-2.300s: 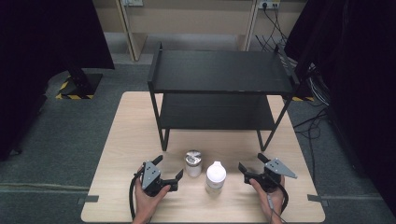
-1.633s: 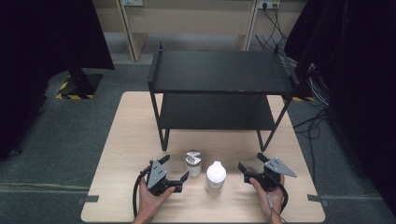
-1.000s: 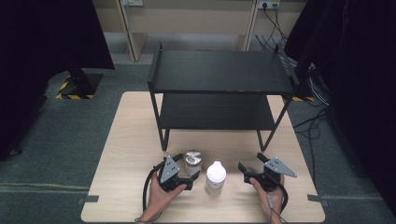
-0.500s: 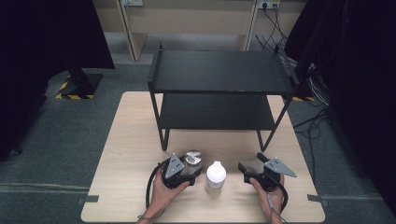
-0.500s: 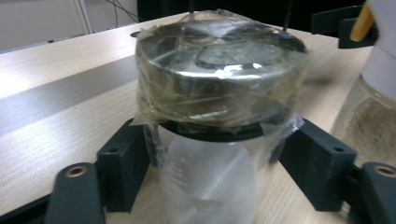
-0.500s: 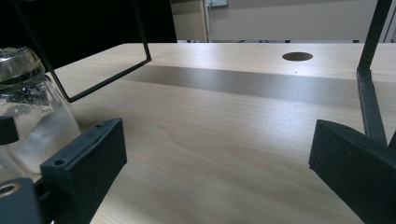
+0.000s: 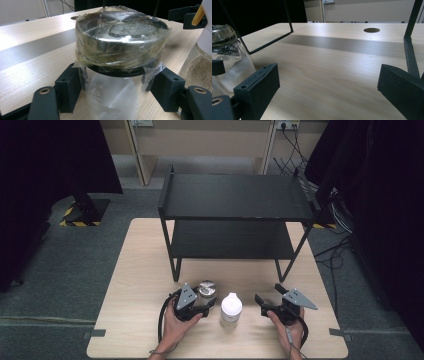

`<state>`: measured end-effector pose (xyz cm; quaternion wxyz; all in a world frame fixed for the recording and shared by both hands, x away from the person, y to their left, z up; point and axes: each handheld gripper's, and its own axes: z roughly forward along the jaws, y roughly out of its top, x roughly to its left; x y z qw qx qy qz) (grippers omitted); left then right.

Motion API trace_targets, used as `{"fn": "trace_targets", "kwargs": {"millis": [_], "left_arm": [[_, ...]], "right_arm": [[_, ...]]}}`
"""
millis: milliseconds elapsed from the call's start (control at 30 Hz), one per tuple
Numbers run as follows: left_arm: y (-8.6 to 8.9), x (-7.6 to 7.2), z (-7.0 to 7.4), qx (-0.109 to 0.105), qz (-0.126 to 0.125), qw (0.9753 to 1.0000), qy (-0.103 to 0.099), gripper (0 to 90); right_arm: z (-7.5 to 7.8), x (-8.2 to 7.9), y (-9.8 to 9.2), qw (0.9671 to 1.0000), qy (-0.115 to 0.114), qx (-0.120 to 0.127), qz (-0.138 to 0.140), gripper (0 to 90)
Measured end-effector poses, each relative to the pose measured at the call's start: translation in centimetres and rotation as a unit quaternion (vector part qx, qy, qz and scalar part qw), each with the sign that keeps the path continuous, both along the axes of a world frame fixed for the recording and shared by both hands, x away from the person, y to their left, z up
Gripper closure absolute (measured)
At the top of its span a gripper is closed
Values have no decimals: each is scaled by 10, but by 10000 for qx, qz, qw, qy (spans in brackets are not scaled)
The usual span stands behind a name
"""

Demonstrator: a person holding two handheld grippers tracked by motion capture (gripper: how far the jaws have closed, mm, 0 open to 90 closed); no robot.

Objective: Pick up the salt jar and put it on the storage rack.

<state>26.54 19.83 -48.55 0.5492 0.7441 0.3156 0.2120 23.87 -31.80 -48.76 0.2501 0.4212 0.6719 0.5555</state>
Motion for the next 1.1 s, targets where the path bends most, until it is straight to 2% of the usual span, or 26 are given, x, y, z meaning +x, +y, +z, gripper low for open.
{"fn": "trace_targets", "kwargs": {"millis": [167,567,833,1100], "left_arm": [[-1,-5,-2,-103,89,9999,-68,307],[8,-19,14,-342,199,9980,-485,307],[13,-27,25,-492,238,9963,-664,307],[16,-34,36,-621,324,9935,-902,307]], "right_arm": [[0,0,0,10000,-5,-6,16,43],[0,1,0,10000,-5,17,27,43],[0,1,0,10000,-9,16,32,43],[0,1,0,10000,-6,20,31,43]]}}
